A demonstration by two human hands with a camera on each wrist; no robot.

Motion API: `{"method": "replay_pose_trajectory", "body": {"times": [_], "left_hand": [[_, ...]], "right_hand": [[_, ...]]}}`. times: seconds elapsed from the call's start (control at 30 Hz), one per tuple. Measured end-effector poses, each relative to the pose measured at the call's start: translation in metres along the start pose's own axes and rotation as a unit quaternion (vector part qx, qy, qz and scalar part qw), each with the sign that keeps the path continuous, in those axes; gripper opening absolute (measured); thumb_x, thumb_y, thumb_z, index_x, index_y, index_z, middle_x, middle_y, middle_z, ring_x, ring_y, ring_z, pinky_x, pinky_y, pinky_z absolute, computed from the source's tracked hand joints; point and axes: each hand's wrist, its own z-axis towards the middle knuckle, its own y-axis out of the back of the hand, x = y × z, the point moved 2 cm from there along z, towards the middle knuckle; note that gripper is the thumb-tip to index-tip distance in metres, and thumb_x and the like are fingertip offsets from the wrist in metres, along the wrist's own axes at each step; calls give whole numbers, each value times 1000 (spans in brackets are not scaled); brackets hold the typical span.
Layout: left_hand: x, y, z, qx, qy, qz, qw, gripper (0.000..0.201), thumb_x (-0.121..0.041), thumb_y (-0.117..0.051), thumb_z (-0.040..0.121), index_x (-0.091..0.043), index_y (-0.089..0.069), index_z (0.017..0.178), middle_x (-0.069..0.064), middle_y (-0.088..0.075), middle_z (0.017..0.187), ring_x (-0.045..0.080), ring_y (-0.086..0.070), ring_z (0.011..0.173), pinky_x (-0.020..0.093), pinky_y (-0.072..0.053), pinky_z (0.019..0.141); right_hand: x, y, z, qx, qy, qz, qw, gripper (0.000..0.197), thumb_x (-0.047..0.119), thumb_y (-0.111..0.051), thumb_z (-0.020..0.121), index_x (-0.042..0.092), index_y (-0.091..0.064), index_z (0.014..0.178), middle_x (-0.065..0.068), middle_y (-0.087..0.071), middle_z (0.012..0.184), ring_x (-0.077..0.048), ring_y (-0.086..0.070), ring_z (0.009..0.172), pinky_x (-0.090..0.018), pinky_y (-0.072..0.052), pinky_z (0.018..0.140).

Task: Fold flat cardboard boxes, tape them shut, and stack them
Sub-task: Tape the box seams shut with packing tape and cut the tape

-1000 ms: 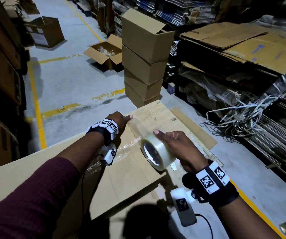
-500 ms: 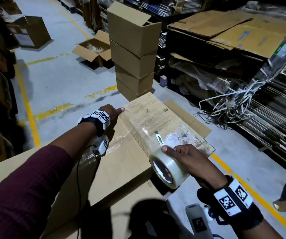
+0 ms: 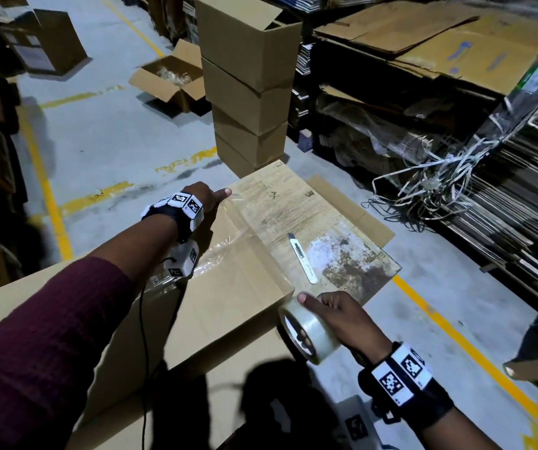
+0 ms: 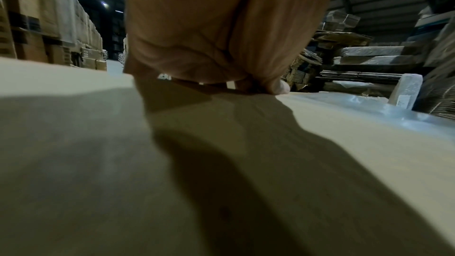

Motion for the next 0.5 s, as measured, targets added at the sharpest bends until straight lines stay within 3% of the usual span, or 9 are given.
{"method": "replay_pose_trajectory", "body": {"times": [0.1,0.2,0.33,0.37,0.43,0.5], "left_hand": [[-3,-1,-4,2,-1,-6,1000,70,-65,-36,98,-4,-56,71,11,-55,71,31,-56,80,33,-39,75],[-4,0,-9,-1,-14,-9,1000,71,-61,-32,101,-1,-57,74,18,-59,83,31,-55,81,33,-38,76],[-4,3,-19,15,-21,-5,1000,71,-61,-28,102,1,-60,87,23,-65,99,30,-55,85,32,-38,81],[-3,5,-21,32,-23,0,999,72,-65,-30,100,-1,-62,94,23,-66,110,30,-57,91,33,-40,87],[2,7,-26,74,-20,4,997,86,-80,-43,86,-6,-58,127,16,-56,139,30,-55,120,36,-38,106],[3,7,-31,110,-19,-8,994,112,-85,-58,69,-9,-39,149,11,-44,152,28,-44,138,38,-33,114]], "right_hand": [[-5,-5,3,-13,3,7,1000,85,75,-71,73,0,-33,66,-9,-32,68,-21,-34,64,-36,-27,67],[-9,-5,7,-14,7,-6,1000,83,75,-71,74,3,-32,64,-9,-29,65,-20,-33,61,-35,-27,66],[-15,-14,9,-11,-23,-12,1000,69,70,-75,73,25,-25,59,2,-19,60,-14,-20,52,-33,-17,59],[-16,-15,8,-14,-28,4,1000,69,72,-76,70,28,-24,59,2,-18,61,-13,-19,52,-33,-16,58],[-19,-17,8,-26,-41,19,999,70,76,-77,63,27,-27,59,4,-21,60,-12,-22,51,-32,-18,57],[-14,-14,4,-52,-49,-16,997,59,73,-77,60,23,-46,64,11,-43,61,-6,-42,54,-27,-30,58]]}}
